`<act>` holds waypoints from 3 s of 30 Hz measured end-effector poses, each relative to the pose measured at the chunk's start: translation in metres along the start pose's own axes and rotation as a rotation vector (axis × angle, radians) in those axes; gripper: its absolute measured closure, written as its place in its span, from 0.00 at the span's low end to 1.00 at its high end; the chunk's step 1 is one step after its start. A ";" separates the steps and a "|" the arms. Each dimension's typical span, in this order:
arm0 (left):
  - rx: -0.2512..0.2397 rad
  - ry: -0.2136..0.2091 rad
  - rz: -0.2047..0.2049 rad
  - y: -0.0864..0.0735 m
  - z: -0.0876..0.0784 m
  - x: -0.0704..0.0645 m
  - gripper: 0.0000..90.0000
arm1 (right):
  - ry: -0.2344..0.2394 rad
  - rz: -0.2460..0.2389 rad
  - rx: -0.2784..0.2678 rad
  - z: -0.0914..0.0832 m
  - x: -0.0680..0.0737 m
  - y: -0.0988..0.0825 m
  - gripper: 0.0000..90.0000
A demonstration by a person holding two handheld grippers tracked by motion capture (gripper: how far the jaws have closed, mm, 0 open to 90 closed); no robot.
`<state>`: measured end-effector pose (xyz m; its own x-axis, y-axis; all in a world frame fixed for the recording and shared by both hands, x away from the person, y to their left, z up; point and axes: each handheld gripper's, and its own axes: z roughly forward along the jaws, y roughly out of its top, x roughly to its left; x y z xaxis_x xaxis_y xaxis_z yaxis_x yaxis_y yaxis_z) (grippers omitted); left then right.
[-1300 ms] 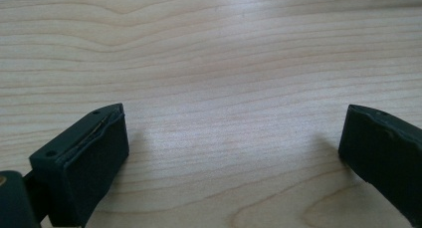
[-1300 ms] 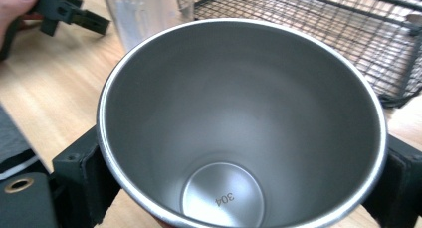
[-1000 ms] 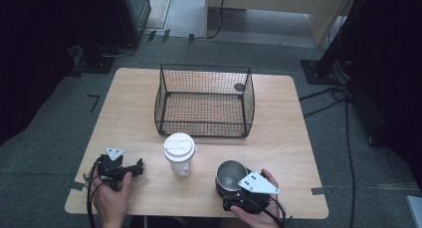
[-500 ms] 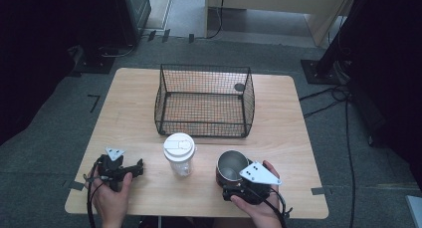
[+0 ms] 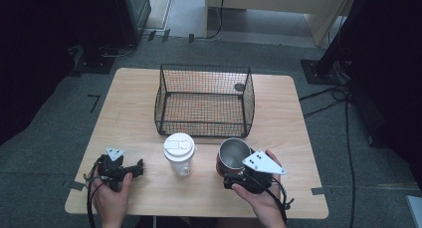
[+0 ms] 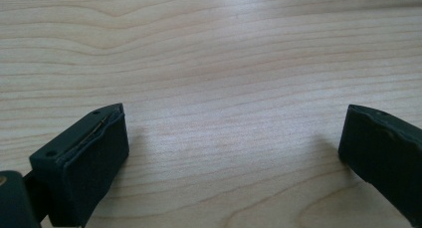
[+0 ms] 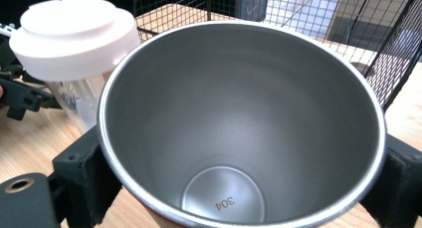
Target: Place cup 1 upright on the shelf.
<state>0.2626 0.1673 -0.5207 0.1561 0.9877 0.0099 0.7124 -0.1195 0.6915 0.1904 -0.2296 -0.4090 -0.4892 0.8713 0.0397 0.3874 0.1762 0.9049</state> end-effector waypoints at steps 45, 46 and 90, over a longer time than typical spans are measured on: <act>0.002 -0.007 0.008 0.000 -0.001 0.000 0.00 | -0.064 -0.012 -0.119 0.024 -0.006 0.080 0.08; 0.002 -0.007 0.008 0.000 -0.001 0.000 0.00 | -0.064 -0.012 -0.119 0.024 -0.006 0.080 0.08; 0.002 -0.007 0.008 0.000 -0.001 0.000 0.00 | -0.200 0.050 -0.122 0.111 -0.049 0.102 0.08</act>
<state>0.2620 0.1675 -0.5205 0.1667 0.9860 0.0105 0.7123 -0.1278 0.6902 0.3406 -0.2038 -0.3655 -0.3025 0.9531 0.0125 0.3043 0.0841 0.9489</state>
